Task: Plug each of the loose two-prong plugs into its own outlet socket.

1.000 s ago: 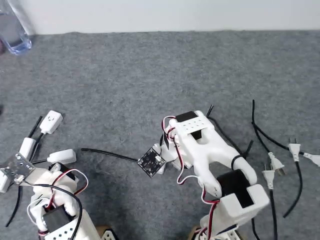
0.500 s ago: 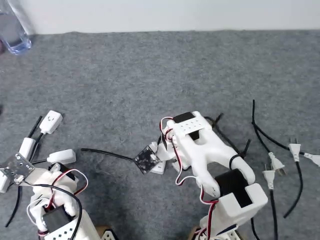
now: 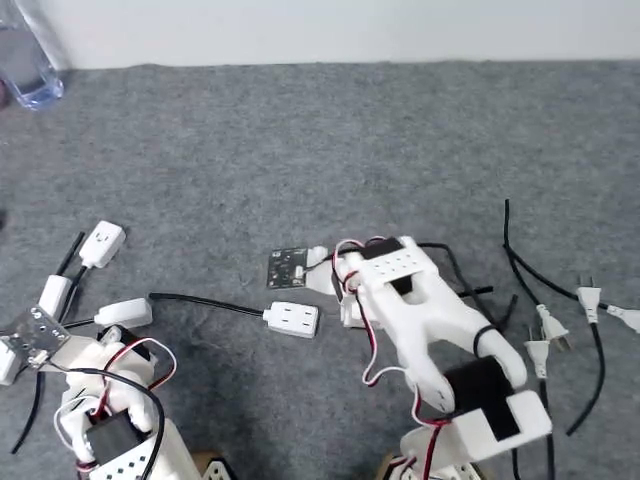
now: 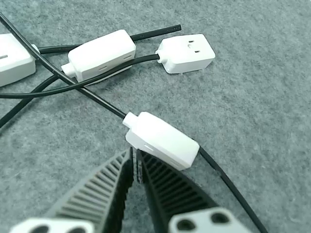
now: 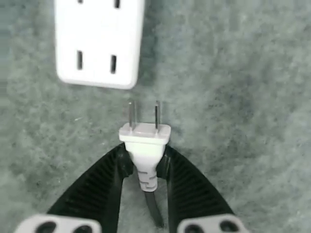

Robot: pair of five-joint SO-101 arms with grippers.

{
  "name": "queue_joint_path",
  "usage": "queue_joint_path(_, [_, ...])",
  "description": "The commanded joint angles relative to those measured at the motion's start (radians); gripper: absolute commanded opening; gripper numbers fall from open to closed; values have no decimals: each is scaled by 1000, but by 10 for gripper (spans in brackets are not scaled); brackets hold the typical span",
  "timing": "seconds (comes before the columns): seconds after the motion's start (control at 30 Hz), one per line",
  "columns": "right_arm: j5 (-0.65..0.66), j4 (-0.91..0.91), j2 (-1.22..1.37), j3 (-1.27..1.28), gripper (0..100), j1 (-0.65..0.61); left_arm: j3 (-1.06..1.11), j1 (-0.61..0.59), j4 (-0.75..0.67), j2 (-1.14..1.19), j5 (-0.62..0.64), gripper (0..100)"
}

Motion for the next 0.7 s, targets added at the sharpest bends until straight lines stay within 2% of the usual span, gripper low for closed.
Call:
queue_joint_path(0.0, [-11, -56, -30, 17, 13, 33, -5, 0, -23, -8, -8, 13])
queue_joint_path(0.1, [-9, -27, -30, 21, 40, 27, -5, 0, -23, -8, -8, 13])
queue_joint_path(0.2, [-9, -18, -38, 21, 151, 27, -5, 0, -23, -8, -8, 13])
queue_joint_path(0.27, [-8, -18, -39, 21, 191, 27, -5, 0, -23, -8, -8, 13])
queue_joint_path(0.47, [35, -16, -42, 17, 147, 25, -5, 0, -23, -8, -8, 13])
queue_joint_path(0.67, [34, -15, -77, 5, 147, 25, -5, 0, -23, -8, -8, 13])
